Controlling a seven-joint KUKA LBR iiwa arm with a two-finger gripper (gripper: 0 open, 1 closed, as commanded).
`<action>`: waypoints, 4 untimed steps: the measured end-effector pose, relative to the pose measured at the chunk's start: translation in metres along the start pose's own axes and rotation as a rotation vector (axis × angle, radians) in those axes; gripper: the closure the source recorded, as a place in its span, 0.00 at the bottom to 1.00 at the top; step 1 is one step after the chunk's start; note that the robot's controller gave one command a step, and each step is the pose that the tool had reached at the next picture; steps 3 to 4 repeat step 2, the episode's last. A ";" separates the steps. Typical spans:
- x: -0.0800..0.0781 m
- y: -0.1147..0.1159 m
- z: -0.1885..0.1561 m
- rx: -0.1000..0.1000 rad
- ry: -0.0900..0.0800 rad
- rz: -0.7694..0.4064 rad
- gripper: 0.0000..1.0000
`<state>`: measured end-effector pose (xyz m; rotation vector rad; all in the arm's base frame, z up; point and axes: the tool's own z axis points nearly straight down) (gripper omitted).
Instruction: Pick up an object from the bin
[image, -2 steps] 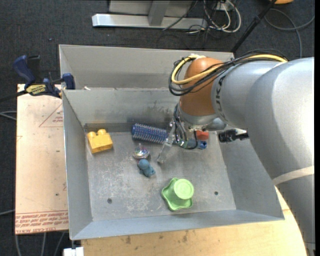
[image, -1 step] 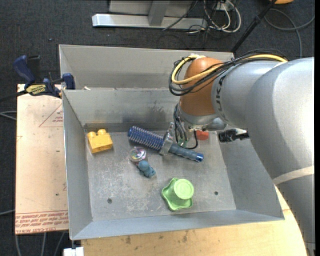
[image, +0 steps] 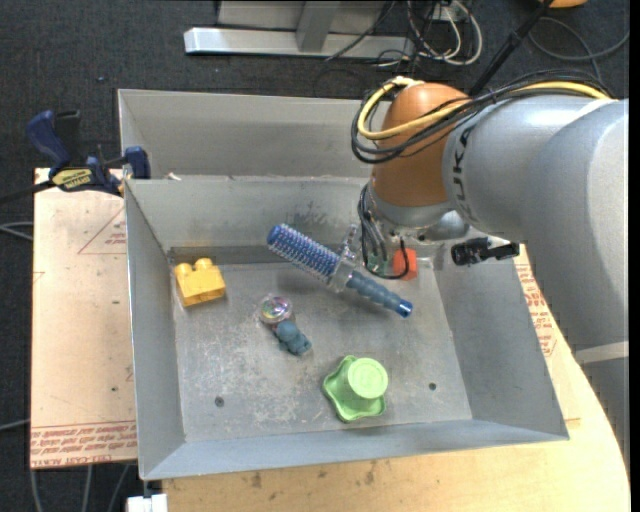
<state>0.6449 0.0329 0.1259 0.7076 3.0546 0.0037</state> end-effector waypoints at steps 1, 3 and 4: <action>0.000 0.000 -0.013 0.002 0.003 -0.002 1.00; -0.002 0.001 -0.070 0.000 0.000 -0.005 1.00; -0.002 0.001 -0.070 0.000 0.000 -0.005 1.00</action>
Offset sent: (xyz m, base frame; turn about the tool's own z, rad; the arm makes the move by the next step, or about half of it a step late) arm 0.0001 0.0000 0.0136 0.0000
